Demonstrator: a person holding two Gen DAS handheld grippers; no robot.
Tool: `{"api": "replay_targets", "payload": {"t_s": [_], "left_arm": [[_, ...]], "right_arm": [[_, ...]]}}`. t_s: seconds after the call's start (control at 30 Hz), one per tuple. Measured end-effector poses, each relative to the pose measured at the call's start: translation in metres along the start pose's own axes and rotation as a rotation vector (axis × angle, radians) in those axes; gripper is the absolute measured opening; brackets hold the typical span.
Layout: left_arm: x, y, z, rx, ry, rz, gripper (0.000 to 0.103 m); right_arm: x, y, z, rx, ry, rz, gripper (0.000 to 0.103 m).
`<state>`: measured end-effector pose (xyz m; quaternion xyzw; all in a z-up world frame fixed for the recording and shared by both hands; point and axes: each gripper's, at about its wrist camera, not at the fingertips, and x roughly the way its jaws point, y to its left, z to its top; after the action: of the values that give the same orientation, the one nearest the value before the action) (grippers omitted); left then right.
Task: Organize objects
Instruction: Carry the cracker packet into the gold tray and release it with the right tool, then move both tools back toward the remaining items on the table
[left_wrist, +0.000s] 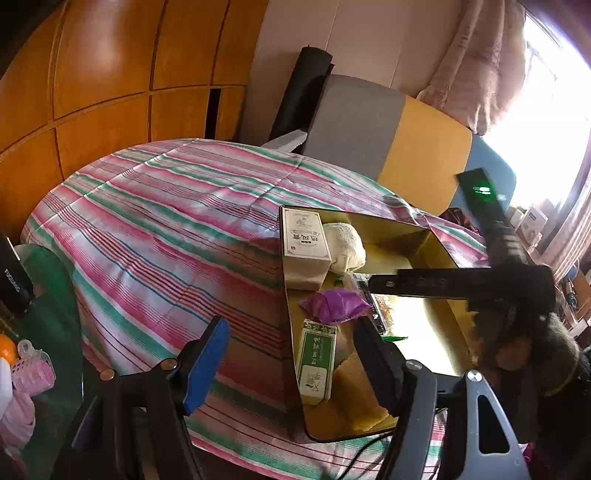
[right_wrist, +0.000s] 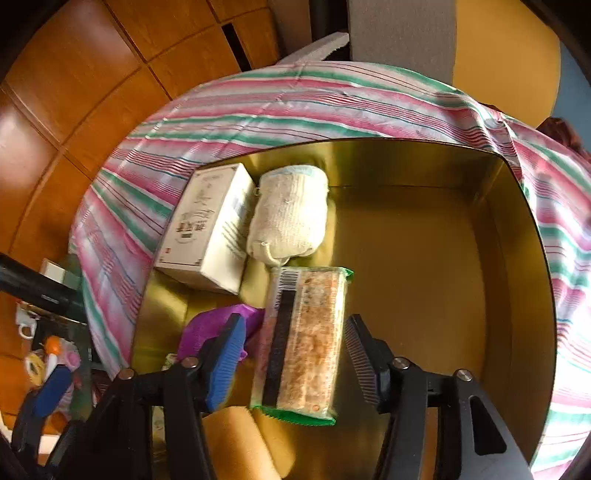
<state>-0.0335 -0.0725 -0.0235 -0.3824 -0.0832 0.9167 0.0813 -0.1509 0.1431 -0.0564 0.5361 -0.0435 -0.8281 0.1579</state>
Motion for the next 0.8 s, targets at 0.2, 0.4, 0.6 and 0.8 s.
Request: {"api": "replay_targets", "payload": {"t_s": [0.2,0.4,0.6,0.8], "left_arm": [[0.002,-0.005,-0.001,0.005,0.020,-0.021,0.070],[0.004,-0.020,-0.001,0.019,0.048,-0.064,0.070],[-0.002,-0.051,0.006,0.064,0.052,-0.166,0.069],[-0.004,-0.098,0.013,0.174,0.049,-0.221,0.069]], "right_arm": [[-0.043,-0.017,-0.024,0.004,-0.100,0.006,0.065],[-0.091,-0.057,-0.063,0.046,-0.173,-0.011,0.086],[-0.140,-0.126,-0.110,0.164,-0.218,-0.078,0.098],[-0.197,-0.214,-0.161,0.313,-0.263,-0.230,0.099]]}}
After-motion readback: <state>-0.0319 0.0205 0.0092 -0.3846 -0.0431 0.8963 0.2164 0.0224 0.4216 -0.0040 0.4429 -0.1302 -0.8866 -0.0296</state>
